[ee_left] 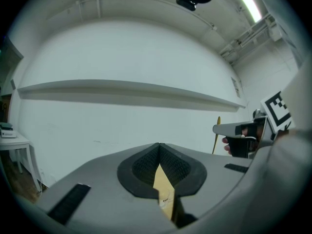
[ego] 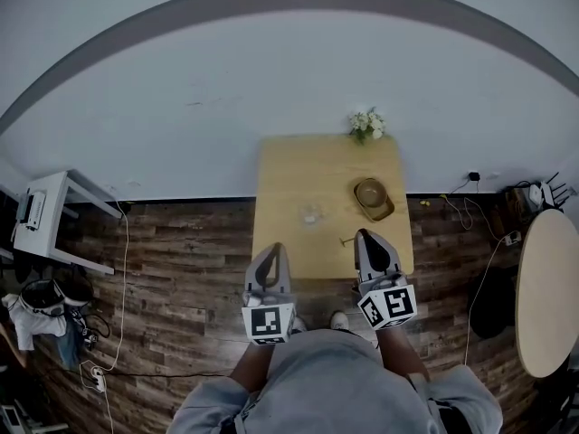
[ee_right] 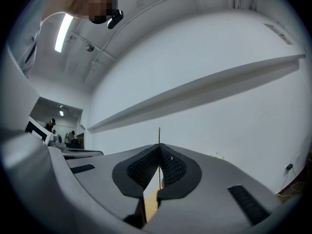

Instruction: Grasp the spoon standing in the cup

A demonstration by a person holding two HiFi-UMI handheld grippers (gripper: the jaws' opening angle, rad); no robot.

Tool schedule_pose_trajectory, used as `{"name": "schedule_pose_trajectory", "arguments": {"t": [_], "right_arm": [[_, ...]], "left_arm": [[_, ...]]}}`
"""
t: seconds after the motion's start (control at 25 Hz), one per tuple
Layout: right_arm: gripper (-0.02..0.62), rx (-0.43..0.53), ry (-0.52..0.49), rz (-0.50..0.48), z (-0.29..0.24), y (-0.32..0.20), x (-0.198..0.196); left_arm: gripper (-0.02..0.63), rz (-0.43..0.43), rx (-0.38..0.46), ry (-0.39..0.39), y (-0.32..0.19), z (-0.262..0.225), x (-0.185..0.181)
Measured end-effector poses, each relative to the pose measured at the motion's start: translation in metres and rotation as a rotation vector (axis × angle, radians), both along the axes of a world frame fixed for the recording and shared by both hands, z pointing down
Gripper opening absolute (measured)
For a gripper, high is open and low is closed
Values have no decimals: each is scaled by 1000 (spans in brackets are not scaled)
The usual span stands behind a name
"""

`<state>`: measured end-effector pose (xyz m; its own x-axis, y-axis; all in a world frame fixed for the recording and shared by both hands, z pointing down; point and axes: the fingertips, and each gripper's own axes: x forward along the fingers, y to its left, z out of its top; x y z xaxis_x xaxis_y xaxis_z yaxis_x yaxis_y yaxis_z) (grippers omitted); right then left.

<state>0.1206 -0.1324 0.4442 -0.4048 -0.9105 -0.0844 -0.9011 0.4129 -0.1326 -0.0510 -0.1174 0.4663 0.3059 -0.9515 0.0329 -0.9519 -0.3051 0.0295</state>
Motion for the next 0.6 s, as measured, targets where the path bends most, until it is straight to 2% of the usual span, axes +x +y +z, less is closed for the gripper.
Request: {"name": "schedule_pose_trajectory", "arguments": {"t": [0.6], "right_arm": [[0,-5,5,-15,1,2,2]], "left_arm": [[2,-29,-1,-22,5,3,-4]]}}
